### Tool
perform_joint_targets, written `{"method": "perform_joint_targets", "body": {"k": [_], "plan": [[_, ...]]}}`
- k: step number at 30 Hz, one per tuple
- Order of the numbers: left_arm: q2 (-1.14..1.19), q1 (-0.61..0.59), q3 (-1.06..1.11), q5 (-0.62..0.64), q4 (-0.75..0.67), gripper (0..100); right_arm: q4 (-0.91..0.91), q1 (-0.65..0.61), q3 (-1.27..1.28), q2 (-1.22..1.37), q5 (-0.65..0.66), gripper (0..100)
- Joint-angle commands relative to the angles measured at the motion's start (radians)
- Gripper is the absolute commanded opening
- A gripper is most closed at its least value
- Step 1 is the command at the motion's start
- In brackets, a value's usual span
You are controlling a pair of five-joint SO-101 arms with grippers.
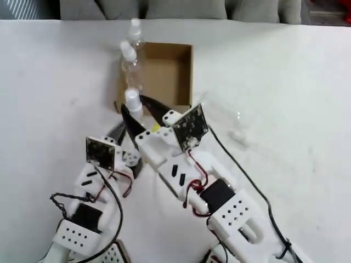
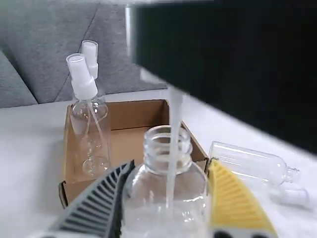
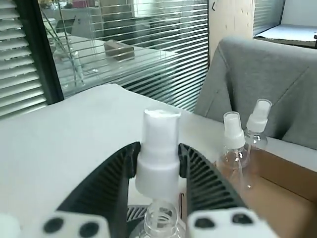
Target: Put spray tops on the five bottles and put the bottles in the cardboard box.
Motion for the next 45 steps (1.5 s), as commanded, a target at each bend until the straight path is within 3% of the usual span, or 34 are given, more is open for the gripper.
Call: {"method": "perform_joint_targets", "body": {"k": [1,14,21,24,31,38,43,45], "plan": [[-0.019,0.002,-0.005,-0.014,-0.002,2,-0.002,-0.001,0.005,-0.025,-0.012,2.1],[-0.019,0.002,-0.005,-0.014,-0.003,2,0.001,-0.001,0.009,-0.016,-0.012,2.8],[-0.019,0.002,-0.005,-0.014,-0.003,2,0.004,-0.002,0.009,-0.022,-0.048,19.2],[-0.019,0.002,-0.005,-0.014,-0.003,2,0.004,-0.002,0.003,-0.025,-0.112,19.3],[-0.019,0.002,-0.005,-0.014,-0.003,2,0.002,0.001,0.003,-0.045,-0.112,19.3],[-0.019,0.002,-0.005,-0.014,-0.003,2,0.111,0.033,0.002,-0.282,-0.115,18.3],[-0.019,0.002,-0.005,-0.014,-0.005,2,0.156,0.099,0.002,-0.392,-0.11,0.5],[-0.019,0.002,-0.005,-0.014,-0.005,2,0.162,0.134,-0.011,-0.374,-0.118,3.9]]}}
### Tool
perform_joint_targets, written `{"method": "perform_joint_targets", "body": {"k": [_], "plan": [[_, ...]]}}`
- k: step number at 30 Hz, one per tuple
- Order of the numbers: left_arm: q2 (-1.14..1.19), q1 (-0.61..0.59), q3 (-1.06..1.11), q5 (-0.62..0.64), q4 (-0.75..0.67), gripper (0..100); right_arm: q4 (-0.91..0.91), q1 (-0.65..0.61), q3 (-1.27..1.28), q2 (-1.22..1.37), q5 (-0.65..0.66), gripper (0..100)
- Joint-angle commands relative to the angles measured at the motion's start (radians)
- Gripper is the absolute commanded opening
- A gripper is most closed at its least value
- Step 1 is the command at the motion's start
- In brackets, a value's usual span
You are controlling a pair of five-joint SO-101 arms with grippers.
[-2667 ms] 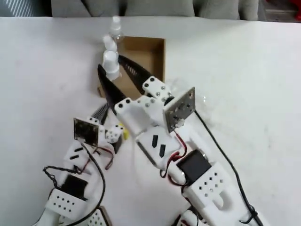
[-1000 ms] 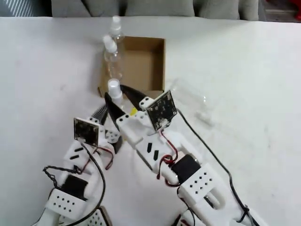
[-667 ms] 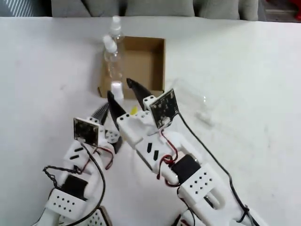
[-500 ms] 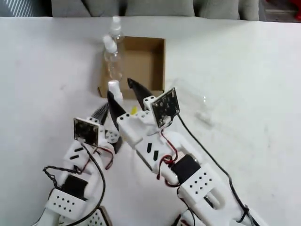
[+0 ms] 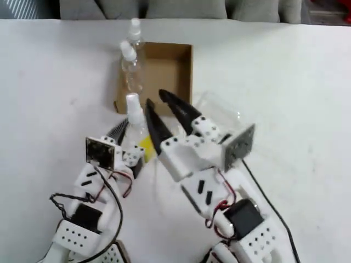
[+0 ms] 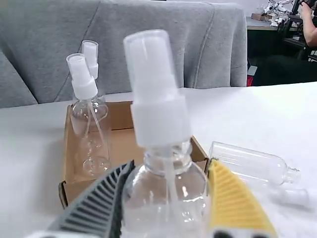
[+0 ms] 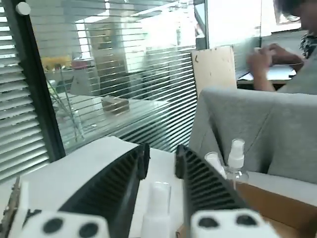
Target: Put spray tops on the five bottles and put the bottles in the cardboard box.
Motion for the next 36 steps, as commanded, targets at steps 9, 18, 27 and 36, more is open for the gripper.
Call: {"method": "perform_joint_targets", "body": {"k": [9,18,27,36], "plan": [[-0.019,0.002,-0.005,-0.014,-0.003,2,0.004,0.116,-0.155,0.32,-0.014,1.7],[-0.019,0.002,-0.005,-0.014,-0.002,2,0.012,0.113,-0.385,0.723,-0.014,1.7],[-0.019,0.002,-0.005,-0.014,-0.003,2,0.047,0.067,-0.402,0.757,-0.014,1.7],[-0.019,0.002,-0.005,-0.014,-0.003,2,0.099,0.027,-0.402,0.757,-0.014,1.7]]}}
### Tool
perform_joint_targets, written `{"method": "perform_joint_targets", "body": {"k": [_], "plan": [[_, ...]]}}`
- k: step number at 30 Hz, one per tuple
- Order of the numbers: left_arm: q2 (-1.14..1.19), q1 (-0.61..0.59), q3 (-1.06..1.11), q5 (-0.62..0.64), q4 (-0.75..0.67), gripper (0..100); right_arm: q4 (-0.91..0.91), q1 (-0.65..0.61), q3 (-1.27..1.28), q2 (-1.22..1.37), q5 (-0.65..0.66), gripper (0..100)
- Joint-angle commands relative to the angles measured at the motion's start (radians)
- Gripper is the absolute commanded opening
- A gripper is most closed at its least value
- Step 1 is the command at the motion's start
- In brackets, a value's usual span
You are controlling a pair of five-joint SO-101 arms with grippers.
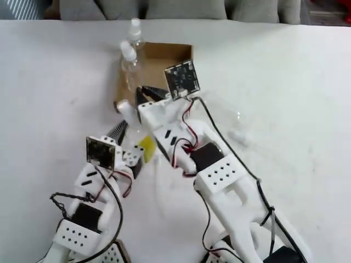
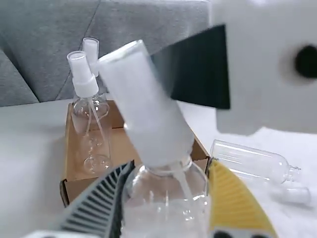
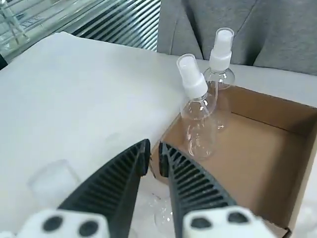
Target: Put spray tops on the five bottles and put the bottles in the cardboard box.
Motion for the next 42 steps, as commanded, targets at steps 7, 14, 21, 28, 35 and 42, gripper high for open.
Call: {"method": "perform_joint_targets", "body": {"k": [7,14,21,28,35,42], "plan": [[-0.021,0.002,-0.005,-0.011,-0.003,2,0.03,0.068,-0.048,-0.074,-0.006,1.6],[-0.021,-0.005,-0.005,-0.011,-0.009,2,0.348,0.177,-0.048,-0.275,-0.006,1.6],[-0.021,-0.102,-0.008,-0.005,-0.137,2,0.518,0.305,0.08,-0.337,0.002,1.7],[-0.016,-0.171,-0.037,-0.009,-0.348,2,0.337,0.406,0.316,-0.34,0.003,1.7],[-0.015,-0.202,-0.258,-0.009,-0.262,2,0.308,0.424,0.364,-0.34,0.003,1.7],[0.033,-0.202,-0.436,-0.009,-0.212,2,0.308,0.423,0.364,-0.34,0.003,1.7]]}}
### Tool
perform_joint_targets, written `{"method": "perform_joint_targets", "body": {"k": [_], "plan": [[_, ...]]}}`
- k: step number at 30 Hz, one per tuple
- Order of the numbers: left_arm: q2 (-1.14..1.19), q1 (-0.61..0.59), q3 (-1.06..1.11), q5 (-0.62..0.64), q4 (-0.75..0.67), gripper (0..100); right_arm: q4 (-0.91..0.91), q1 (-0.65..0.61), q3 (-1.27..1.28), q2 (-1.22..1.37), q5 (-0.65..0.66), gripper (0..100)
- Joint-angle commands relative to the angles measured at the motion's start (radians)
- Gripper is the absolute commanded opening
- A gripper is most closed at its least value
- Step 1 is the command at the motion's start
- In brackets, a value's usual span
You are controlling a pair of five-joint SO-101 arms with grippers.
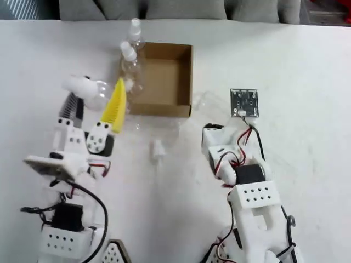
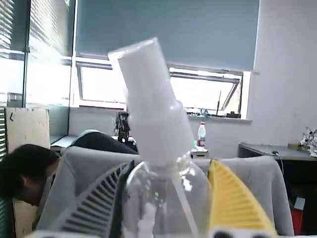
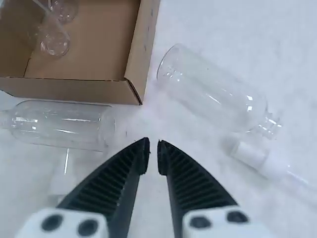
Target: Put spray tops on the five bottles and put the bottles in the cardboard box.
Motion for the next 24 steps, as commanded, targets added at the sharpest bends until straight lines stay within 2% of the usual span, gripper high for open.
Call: {"method": "perform_joint_targets", "body": {"k": [1,11,24], "plan": [[0.068,-0.012,-0.147,-0.005,0.003,2,-0.019,0.007,-0.006,-0.021,0.003,1.7],[0.49,-0.012,-0.387,-0.005,-0.02,2,-0.019,0.007,-0.006,-0.021,0.003,1.7],[0.912,-0.021,-0.278,-0.005,-0.489,2,-0.019,0.007,-0.006,-0.021,0.003,1.7]]}}
